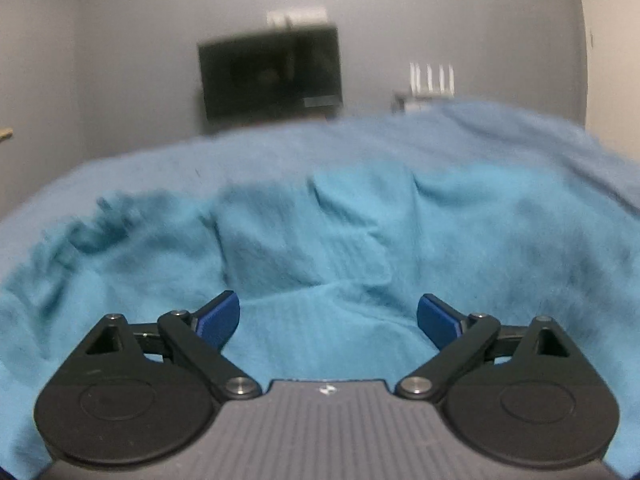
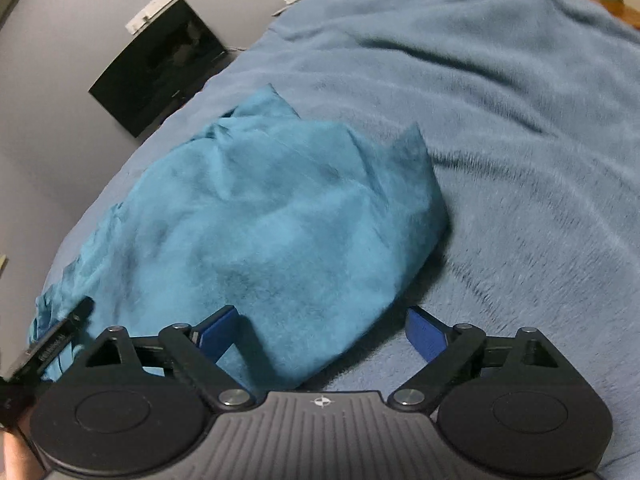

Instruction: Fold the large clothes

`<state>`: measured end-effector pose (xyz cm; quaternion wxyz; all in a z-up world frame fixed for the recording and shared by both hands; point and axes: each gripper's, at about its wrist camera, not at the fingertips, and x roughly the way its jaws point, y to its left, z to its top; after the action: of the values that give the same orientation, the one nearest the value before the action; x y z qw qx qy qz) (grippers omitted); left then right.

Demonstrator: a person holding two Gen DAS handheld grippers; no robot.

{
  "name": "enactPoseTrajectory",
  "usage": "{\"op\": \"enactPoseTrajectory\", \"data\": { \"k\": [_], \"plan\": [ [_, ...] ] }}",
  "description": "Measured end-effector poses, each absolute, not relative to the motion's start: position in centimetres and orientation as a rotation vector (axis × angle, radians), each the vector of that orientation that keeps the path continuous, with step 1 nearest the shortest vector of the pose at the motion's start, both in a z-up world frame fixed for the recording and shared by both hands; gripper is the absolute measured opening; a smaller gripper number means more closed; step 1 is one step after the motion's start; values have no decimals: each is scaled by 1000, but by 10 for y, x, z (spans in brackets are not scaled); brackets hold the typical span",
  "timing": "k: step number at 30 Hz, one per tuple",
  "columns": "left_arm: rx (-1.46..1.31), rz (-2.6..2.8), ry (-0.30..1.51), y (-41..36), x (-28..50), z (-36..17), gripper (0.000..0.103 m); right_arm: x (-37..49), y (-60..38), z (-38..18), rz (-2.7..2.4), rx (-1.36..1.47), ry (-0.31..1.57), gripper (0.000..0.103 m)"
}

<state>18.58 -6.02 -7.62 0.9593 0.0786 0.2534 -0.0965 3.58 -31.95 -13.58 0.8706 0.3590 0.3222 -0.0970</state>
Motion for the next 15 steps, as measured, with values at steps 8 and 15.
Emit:
{"op": "enactPoseTrajectory", "data": {
  "k": [8, 15],
  "plan": [
    [167, -212, 552, -63, 197, -99, 97, 37, -333, -153, -147, 878, 500, 89],
    [167, -210, 550, -63, 196, -98, 97, 40, -372, -180, -110, 1107, 433, 76]
  ]
}}
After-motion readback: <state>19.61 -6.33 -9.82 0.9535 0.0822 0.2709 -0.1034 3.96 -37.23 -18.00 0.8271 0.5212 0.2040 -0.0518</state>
